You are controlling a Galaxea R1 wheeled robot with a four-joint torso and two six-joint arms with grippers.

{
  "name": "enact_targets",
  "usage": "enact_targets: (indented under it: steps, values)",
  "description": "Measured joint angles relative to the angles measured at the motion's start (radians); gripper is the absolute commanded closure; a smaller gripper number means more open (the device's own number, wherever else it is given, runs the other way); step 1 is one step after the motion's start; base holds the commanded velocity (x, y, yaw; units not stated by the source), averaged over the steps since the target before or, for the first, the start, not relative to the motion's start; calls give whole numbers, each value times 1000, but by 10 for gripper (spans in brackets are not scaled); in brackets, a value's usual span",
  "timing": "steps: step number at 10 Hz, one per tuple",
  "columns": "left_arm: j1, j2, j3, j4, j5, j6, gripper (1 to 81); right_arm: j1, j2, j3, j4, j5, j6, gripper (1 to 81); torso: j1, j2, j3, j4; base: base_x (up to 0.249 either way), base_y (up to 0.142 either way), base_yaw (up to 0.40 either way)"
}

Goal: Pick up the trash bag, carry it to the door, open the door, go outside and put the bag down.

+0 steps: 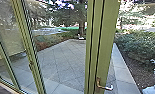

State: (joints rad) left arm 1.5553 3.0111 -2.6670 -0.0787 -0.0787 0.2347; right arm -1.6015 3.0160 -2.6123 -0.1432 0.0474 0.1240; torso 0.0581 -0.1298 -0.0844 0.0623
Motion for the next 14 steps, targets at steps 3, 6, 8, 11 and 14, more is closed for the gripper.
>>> enact_targets:
  steps: [3,6,8,11,14]
  values:
    - [-1,1,0,0,0,-3,811,0,-6,1,0,1,0,10,0,0,0,0,0,0,0]
    - [-3,-13,39,0,2,-4,811,3,-51,44,0,1,0,10,0,0,0,0,0,0,0]
    - [-6,-56,127,-1,2,-4,811,5,-97,125,0,1,0,10,0,0,0,0,0,0,0]
    - [-6,-161,255,-11,3,-7,811,3,-233,381,0,6,0,10,0,0,0,0,0,0,0]
    - [-3,-207,279,-47,4,-12,811,-4,-446,664,0,40,0,10,0,0,0,0,0,0,0]
